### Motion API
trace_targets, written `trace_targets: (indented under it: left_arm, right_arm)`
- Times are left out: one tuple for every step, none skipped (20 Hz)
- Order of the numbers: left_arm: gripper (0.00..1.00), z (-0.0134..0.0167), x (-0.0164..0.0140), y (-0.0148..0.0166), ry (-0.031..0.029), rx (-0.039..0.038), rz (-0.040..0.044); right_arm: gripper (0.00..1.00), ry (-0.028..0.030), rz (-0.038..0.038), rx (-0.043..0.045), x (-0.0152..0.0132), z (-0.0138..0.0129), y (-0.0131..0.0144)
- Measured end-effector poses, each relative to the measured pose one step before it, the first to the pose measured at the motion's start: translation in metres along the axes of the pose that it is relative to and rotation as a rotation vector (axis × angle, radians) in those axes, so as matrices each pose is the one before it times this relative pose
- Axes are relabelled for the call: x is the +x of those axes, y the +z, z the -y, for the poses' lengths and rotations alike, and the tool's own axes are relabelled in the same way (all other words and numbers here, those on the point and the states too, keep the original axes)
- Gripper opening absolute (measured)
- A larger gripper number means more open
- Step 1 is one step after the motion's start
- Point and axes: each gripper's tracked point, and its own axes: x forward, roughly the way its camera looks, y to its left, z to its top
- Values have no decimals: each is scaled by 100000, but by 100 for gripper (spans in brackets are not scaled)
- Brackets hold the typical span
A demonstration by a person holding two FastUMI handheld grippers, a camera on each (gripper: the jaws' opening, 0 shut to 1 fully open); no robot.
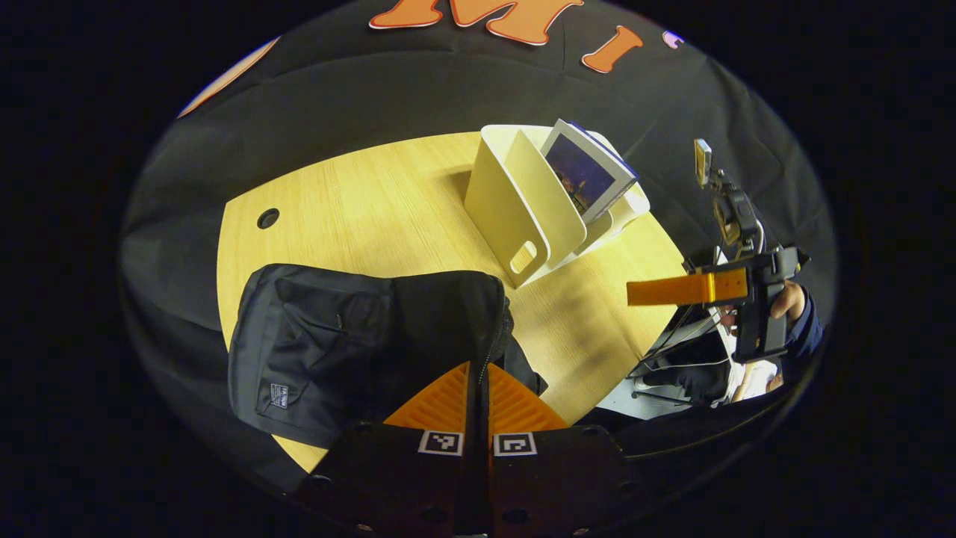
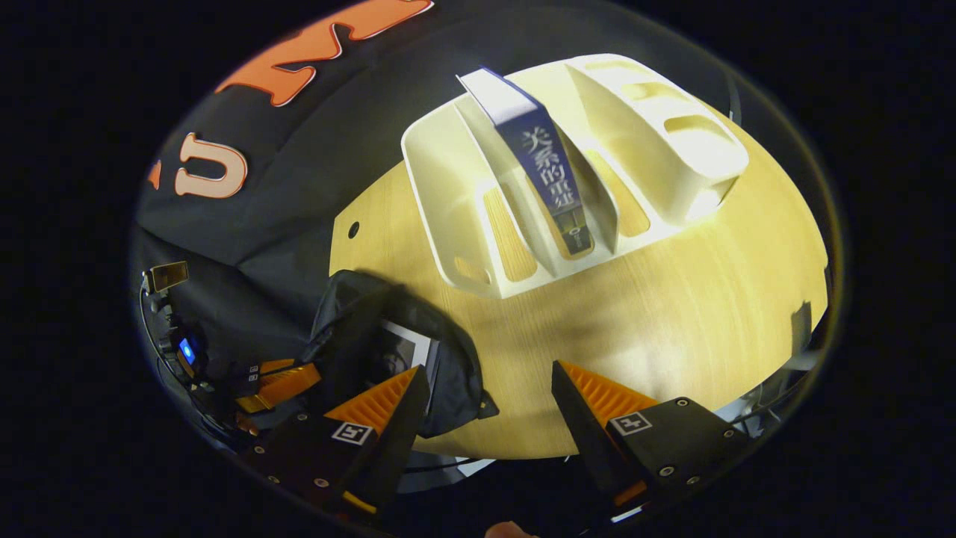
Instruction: Open the schoolbag, grab two books from the bookshelf and put them into the schoolbag.
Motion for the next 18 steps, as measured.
trace_targets:
  left_arm:
    - [1,146,158,10,-620,714,-402]
    - [1,39,151,-60,-443,484,-446]
    - [1,147,230,-2,-839,358,-632]
    - [1,-8,194,-34,-471,776,-434]
    - [1,57,60,38,-577,675,-496]
    - [1,-90,31,131,-396,959,-122]
    - [1,-86,-39,-20,-271,353,-446]
    - [1,-80,30,111,-64,950,2]
    - [1,-65,20,-18,58,158,-324]
    - [1,-100,-71,80,-35,606,62]
    - [1,-46,-82,9,14,184,-192]
    - [1,-136,-166,-10,383,412,-94]
    - [1,-145,-88,35,609,466,-34]
    - [1,-75,28,-7,1090,-13,-74]
    - [1,86,-48,20,730,-78,46]
    - [1,-58,-106,-59,706,-323,-97]
    - [1,41,182,-38,780,-785,-255]
    - [1,112,26,13,689,-1246,-71]
  right_arm:
    - [99,-2692,3122,-4751,-697,674,1376]
    - [99,-1117,1948,-1950,-492,102,1392]
    - [99,-428,1115,618,-463,-126,1040]
    - [99,-349,963,369,-447,-172,1068]
    - [99,-1976,893,-1092,-325,469,872]
    - [99,-1722,1253,-2218,-351,435,961]
    - [99,-2183,831,-1912,-356,278,947]
    - [99,-879,-26,-2145,-397,-11,666]
    - [99,-1294,-4,-1587,-441,169,692]
    - [99,-1134,-310,-2573,-425,228,625]
    - [99,-1660,58,-2037,-334,310,701]
    - [99,-643,-442,-2216,-208,167,732]
    - [99,-144,-488,-1710,-350,91,724]
    - [99,61,-169,-1655,-338,-20,779]
    - [99,33,-254,-1807,-220,183,791]
    - [99,-11,-600,-2543,-238,183,851]
    - [99,-165,-919,-2329,-41,255,783]
    - [99,-335,-650,-1775,74,335,812]
